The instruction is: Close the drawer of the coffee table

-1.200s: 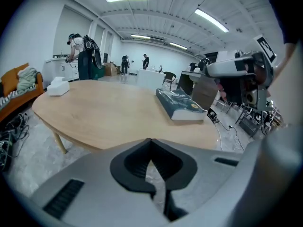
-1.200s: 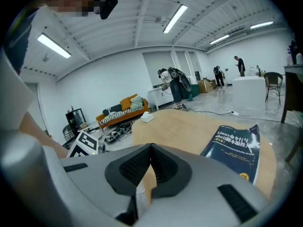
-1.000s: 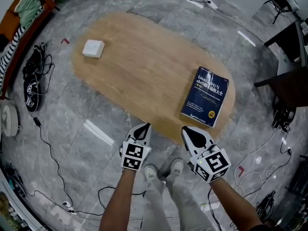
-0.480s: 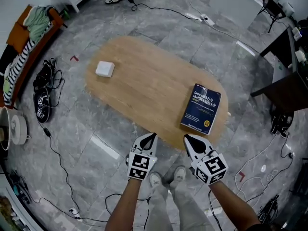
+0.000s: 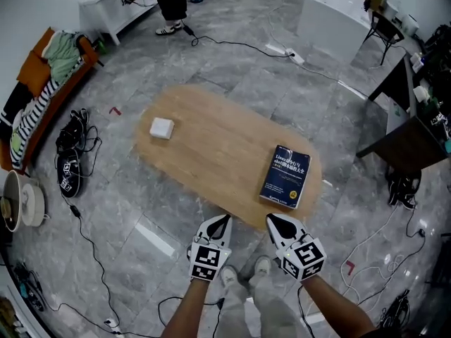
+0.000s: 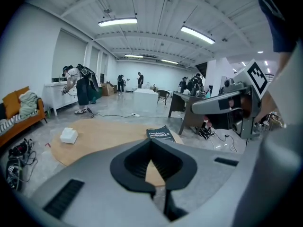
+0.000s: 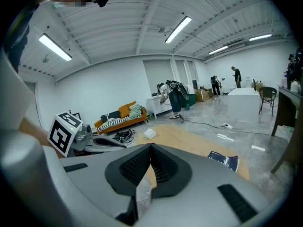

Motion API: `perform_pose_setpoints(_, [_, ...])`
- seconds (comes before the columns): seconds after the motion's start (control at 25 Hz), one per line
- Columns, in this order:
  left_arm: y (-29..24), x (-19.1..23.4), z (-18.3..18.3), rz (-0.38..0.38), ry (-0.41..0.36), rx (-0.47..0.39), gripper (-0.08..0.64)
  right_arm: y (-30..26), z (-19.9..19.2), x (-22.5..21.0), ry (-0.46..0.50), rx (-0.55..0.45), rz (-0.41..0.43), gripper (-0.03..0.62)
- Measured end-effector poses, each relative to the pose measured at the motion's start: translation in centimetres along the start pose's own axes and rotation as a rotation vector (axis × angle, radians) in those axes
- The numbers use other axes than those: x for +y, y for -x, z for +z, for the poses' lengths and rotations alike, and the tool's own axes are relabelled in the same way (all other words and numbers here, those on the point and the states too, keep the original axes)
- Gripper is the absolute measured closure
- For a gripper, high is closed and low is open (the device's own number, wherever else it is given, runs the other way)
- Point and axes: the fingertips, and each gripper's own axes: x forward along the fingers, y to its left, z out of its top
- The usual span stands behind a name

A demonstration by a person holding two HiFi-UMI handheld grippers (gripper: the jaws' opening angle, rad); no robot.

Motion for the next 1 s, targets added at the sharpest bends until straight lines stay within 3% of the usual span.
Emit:
perform_pose_setpoints(0.28, [3.7,-2.2,3.4,-0.024,-0.01,-0.055,0.558,2.7,3.7,1.9,0.027,-0.038,-0.029,0.58])
perform_pose_setpoints(0.68, [10.0,-3.5,8.3,0.01,-0.005,-0.165,0.558,6.2,8.2,6.0,0.082,-0.108,-0.031,0.58])
perform_pose_setpoints(1.0, [13.9,-5.3,11.7,-0.001,-0.046,-0.215,0.558,9.0,10.5,8.6,0.103,-0.151,-0.026,0.58])
